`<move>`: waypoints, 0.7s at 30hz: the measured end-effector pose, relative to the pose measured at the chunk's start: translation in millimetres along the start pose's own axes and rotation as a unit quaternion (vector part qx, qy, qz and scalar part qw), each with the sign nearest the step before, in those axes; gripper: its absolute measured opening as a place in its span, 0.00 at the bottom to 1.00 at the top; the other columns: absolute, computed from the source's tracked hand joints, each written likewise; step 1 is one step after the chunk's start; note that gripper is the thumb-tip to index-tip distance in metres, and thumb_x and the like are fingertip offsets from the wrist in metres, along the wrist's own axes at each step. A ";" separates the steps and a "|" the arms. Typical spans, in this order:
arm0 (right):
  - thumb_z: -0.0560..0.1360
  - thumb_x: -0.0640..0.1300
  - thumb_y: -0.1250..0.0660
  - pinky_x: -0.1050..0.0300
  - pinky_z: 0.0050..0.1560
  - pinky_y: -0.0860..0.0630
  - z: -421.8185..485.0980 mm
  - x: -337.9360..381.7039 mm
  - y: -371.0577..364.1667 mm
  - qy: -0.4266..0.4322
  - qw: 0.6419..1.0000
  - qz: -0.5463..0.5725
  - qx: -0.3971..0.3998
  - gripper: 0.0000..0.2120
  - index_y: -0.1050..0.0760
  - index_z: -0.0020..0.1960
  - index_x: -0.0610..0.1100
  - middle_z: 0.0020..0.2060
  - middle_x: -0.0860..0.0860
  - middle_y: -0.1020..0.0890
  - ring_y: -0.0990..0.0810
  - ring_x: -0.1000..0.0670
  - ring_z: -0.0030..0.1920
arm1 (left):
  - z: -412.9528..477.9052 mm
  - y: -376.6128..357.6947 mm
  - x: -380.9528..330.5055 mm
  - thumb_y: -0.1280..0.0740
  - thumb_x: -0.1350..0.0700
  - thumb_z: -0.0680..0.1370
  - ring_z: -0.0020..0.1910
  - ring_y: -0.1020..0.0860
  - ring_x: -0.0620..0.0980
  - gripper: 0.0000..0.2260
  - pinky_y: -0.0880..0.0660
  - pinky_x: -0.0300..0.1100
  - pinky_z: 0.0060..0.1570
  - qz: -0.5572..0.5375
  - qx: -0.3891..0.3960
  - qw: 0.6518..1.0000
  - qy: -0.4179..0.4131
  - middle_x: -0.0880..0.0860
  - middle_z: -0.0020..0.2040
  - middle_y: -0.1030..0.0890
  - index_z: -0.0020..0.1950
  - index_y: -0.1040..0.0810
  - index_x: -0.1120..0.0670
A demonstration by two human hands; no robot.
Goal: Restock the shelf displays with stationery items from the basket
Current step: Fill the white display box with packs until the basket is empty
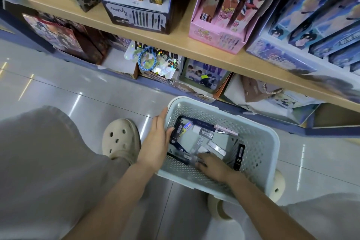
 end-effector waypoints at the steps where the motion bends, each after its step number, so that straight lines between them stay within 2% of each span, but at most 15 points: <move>1: 0.81 0.52 0.42 0.57 0.48 0.30 3.3 1.3 1.3 0.004 1.000 -0.009 0.004 0.13 0.28 0.57 0.44 0.50 0.45 0.23 0.24 0.46 0.50 | 0.4 -0.1 0.7 0.42 0.60 0.82 0.61 0.35 0.45 0.23 0.44 0.26 0.57 0.008 -0.003 1.000 -0.002 0.58 0.64 0.31 0.76 0.43 0.58; 3: 0.81 0.49 0.43 0.58 0.43 0.34 6.9 3.6 6.0 0.008 1.000 -0.019 0.020 0.08 0.29 0.51 0.45 0.46 0.44 0.24 0.26 0.48 0.44 | 1.7 -0.8 2.5 0.41 0.61 0.81 0.62 0.34 0.48 0.22 0.46 0.26 0.61 0.027 -0.010 1.000 -0.005 0.59 0.62 0.30 0.75 0.41 0.60; 6: 0.82 0.47 0.44 0.59 0.43 0.37 4.2 5.7 13.5 0.023 0.999 -0.023 0.010 0.10 0.29 0.52 0.41 0.47 0.44 0.24 0.28 0.49 0.45 | 0.3 -0.1 -2.8 0.42 0.63 0.81 0.63 0.33 0.52 0.19 0.44 0.30 0.64 0.056 -0.049 0.997 -0.021 0.59 0.63 0.30 0.72 0.36 0.62; 8: 0.82 0.46 0.45 0.60 0.43 0.37 -2.6 8.5 20.8 0.039 0.999 0.004 -0.035 0.12 0.28 0.53 0.39 0.47 0.47 0.24 0.26 0.48 0.47 | -5.7 0.6 -11.4 0.43 0.63 0.79 0.59 0.32 0.51 0.16 0.39 0.35 0.62 0.070 -0.095 0.992 -0.048 0.57 0.59 0.29 0.67 0.32 0.60; 10: 0.82 0.47 0.45 0.63 0.46 0.35 -11.7 17.7 31.9 0.051 0.993 0.064 -0.090 0.14 0.28 0.59 0.39 0.50 0.51 0.25 0.25 0.51 0.50 | -14.9 -1.7 -22.8 0.44 0.63 0.78 0.53 0.32 0.48 0.11 0.36 0.36 0.56 0.050 -0.126 0.989 -0.057 0.53 0.53 0.29 0.59 0.29 0.60; 13: 0.82 0.48 0.45 0.57 0.48 0.28 -26.4 43.1 49.1 0.064 0.965 0.174 -0.187 0.12 0.30 0.58 0.42 0.48 0.49 0.23 0.23 0.52 0.47 | -27.2 -15.0 -39.2 0.42 0.63 0.80 0.53 0.31 0.45 0.07 0.31 0.40 0.53 -0.071 -0.115 0.990 0.047 0.48 0.52 0.31 0.56 0.31 0.55; 15: 0.81 0.47 0.45 0.57 0.50 0.29 -38.3 66.0 58.1 0.088 0.936 0.234 -0.247 0.10 0.29 0.57 0.43 0.48 0.46 0.23 0.25 0.49 0.48 | -30.2 -22.4 -49.1 0.40 0.57 0.81 0.59 0.29 0.48 0.10 0.32 0.40 0.56 -0.194 -0.066 0.963 0.175 0.49 0.58 0.31 0.62 0.34 0.54; 17: 0.81 0.44 0.43 0.64 0.54 0.30 -51.9 87.5 60.3 0.119 0.922 0.250 -0.270 0.11 0.30 0.62 0.44 0.50 0.50 0.26 0.26 0.55 0.51 | -27.3 -26.1 -59.2 0.40 0.49 0.80 0.64 0.30 0.45 0.18 0.34 0.36 0.59 -0.336 0.016 0.898 0.283 0.48 0.64 0.30 0.68 0.35 0.55; 19: 0.81 0.39 0.42 0.74 0.55 0.34 -64.2 102.3 55.8 0.133 0.922 0.253 -0.260 0.15 0.33 0.66 0.46 0.53 0.52 0.29 0.29 0.65 0.54 | -24.1 -29.0 -64.7 0.41 0.42 0.76 0.61 0.25 0.47 0.24 0.30 0.40 0.62 -0.421 0.054 0.850 0.311 0.53 0.62 0.24 0.66 0.31 0.56; 21: 0.79 0.35 0.41 0.75 0.58 0.35 -70.6 109.9 51.5 0.142 0.922 0.253 -0.256 0.20 0.35 0.69 0.46 0.56 0.51 0.30 0.31 0.66 0.57 | -23.6 -28.1 -70.4 0.41 0.42 0.77 0.55 0.20 0.50 0.22 0.26 0.44 0.59 -0.464 0.058 0.828 0.309 0.55 0.54 0.19 0.60 0.26 0.57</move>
Point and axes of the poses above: each hand's wrist, its own z-axis towards the middle knuckle, its own y-axis out of the back of the hand, x = y × z, the point moved 1 cm from there along z, towards the middle knuckle
